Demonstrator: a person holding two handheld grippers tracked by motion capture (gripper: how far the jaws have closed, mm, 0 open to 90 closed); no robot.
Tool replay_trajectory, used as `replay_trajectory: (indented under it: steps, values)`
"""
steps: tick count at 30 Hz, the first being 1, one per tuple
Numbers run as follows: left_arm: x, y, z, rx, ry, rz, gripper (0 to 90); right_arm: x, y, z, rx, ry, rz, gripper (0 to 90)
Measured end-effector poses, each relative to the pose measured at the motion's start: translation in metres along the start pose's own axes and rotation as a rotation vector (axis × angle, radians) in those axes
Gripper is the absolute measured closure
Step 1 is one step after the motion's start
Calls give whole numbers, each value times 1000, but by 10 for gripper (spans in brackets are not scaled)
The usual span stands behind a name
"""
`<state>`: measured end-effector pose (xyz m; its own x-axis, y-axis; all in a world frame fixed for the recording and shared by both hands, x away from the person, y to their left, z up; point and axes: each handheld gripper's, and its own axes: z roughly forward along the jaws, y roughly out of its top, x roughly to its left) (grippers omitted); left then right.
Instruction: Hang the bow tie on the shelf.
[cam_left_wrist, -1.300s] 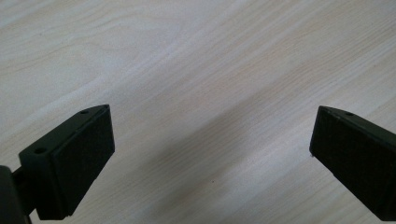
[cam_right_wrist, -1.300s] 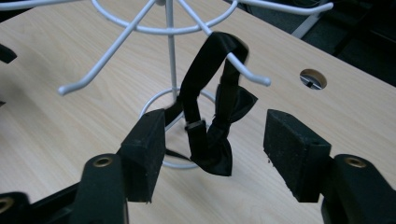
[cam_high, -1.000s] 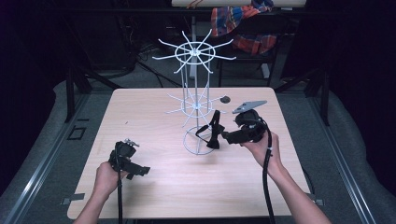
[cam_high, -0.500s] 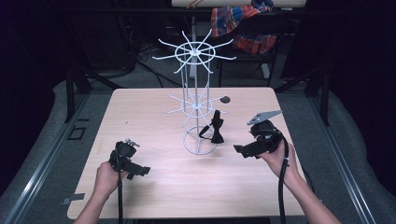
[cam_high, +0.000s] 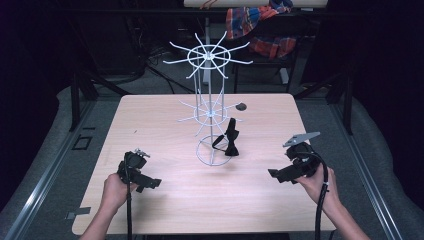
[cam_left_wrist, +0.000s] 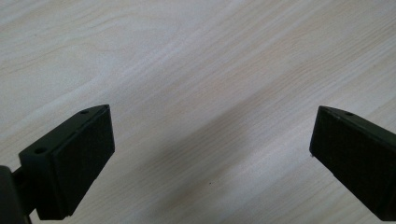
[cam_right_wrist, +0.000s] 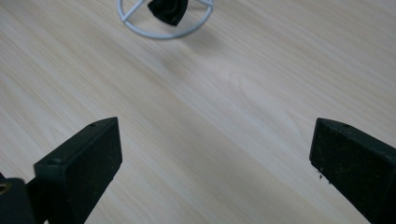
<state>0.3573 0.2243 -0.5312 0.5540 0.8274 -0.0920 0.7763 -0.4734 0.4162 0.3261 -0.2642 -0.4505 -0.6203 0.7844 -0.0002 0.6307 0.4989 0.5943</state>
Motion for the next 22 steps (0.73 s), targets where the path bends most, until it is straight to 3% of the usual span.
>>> replay_trajectory:
  steps: [11, 13, 16, 22]
  values:
    - [-1, 1, 1, 7, 1, 8, 1, -12, -42, 18, 108, 13, 49, 11]
    - [-1, 1, 1, 9, 0, 10, 1, -14, -45, 21, 133, 12, 37, 11]
    - [0, 1, 0, 10, -2, 13, 1, -18, -49, 25, 125, 31, 61, 32]
    - [-1, 1, 1, 10, 1, 13, 2, -25, -52, 35, 184, 36, 67, 36]
